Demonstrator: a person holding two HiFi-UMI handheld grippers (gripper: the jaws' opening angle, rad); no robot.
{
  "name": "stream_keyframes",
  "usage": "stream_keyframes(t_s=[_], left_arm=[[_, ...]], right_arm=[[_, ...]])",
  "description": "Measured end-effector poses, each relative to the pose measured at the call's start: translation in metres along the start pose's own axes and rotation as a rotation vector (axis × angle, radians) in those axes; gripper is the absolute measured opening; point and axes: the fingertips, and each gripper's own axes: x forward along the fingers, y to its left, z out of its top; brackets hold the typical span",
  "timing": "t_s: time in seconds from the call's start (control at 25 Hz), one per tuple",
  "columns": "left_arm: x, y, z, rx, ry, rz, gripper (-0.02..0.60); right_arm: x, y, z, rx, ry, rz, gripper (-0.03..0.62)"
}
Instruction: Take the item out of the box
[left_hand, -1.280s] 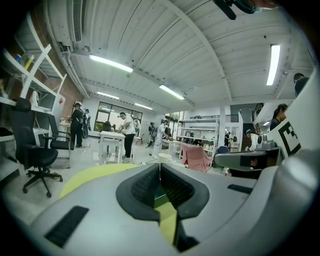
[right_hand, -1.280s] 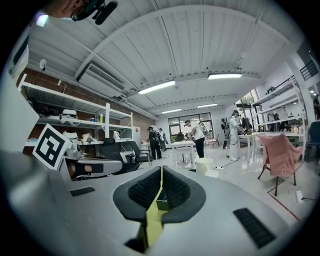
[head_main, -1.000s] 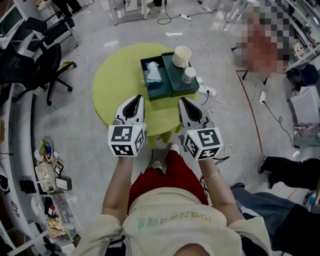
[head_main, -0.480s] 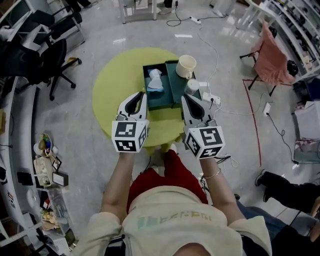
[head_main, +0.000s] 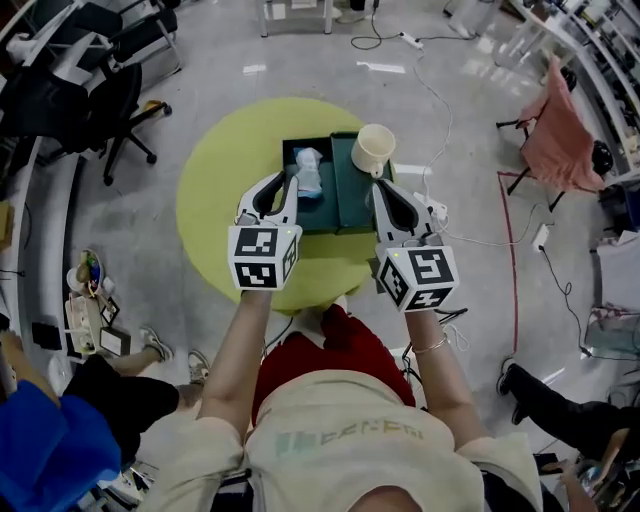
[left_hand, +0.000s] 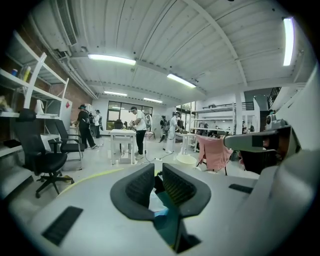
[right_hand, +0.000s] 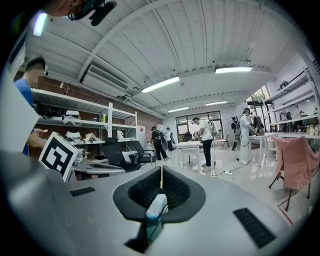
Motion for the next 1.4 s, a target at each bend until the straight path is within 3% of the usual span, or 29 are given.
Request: stream_keyframes(t_s=[0.32, 0.64, 1.4], left_arm=[[0.052, -0.005, -0.008, -0.011, 0.089, 0.041, 0.097], [0.098, 0.004, -0.037, -0.080, 0.196, 0.072, 0.132], [0.163, 0.020, -0.098, -0.143, 0.423, 0.118, 0.187]], right_arm=[[0.025, -0.037, 0.008, -0.012, 0.015, 0.034, 0.037], [0.051, -0.065, 0.000, -0.011, 0.055, 0.053, 0.037], [0.092, -0.088, -0.020, -0.031, 0.131, 0.112, 0.037]])
